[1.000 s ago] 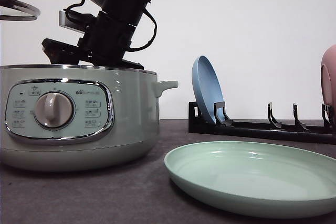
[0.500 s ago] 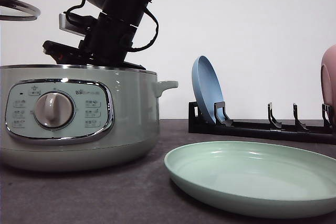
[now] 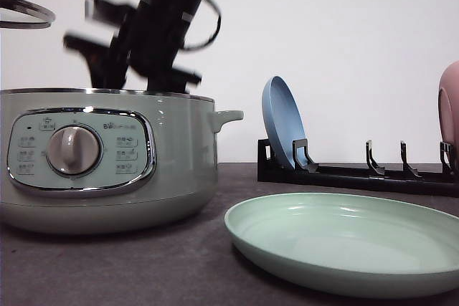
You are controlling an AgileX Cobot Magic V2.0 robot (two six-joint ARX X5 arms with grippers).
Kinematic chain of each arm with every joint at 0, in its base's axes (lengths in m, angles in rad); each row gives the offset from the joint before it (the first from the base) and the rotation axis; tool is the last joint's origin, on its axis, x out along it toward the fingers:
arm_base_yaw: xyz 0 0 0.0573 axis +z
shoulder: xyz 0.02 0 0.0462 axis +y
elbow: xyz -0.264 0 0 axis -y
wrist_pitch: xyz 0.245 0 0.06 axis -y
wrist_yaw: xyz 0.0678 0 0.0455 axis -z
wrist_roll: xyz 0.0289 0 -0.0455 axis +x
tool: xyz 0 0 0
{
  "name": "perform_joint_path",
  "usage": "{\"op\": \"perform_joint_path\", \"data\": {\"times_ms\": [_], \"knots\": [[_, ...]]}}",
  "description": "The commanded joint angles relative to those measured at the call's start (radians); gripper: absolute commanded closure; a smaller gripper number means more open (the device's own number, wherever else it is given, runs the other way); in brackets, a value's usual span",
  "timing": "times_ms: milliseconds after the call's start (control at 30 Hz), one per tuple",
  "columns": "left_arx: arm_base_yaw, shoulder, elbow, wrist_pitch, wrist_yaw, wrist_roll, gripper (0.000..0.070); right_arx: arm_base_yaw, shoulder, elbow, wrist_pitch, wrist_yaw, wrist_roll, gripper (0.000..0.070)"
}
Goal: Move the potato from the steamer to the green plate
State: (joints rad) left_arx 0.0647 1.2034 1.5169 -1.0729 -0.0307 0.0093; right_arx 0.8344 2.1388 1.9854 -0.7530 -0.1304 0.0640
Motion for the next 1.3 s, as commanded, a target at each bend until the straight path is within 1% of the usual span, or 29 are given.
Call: {"op": "perform_joint_path", "data": {"times_ms": [0,133,300,500,633,767,900,1067,1267], "knots": [[0.002,-0.006,0.029,0.041,-0.004,0.005,0.07,0.006,-0.04,0.026,0.011,0.001,-0.019,0.0442],[0.001,-0.006,0.029,0.041,-0.003,0.005,0.07,-0.007,-0.13,0.026,-0.02,0.002,-0.027,0.0442],[-0.002,-0.006,0.029,0.041,0.011,0.005,0.07,-0.033,-0.259,0.025,-0.096,0.005,-0.032,0.0442],[-0.026,-0.006,0.029,0.044,0.013,0.006,0.07,-0.079,-0.391,0.023,-0.198,0.008,-0.033,0.0441],[-0.043,-0.006,0.029,0.047,0.013,0.006,0.07,-0.12,-0.476,-0.033,-0.221,0.008,-0.033,0.0441],[-0.061,-0.006,0.029,0.048,0.013,0.006,0.07,-0.157,-0.589,-0.192,-0.195,0.009,-0.033,0.0441],[-0.075,-0.006,0.029,0.047,0.021,0.005,0.07,-0.183,-0.723,-0.402,-0.107,0.023,-0.02,0.0441],[-0.094,-0.006,0.029,0.048,0.059,0.005,0.07,-0.199,-0.874,-0.647,-0.003,0.031,0.048,0.0441],[-0.123,-0.006,0.029,0.047,0.065,0.005,0.07,-0.195,-0.992,-0.911,0.121,0.037,0.167,0.044]]}}
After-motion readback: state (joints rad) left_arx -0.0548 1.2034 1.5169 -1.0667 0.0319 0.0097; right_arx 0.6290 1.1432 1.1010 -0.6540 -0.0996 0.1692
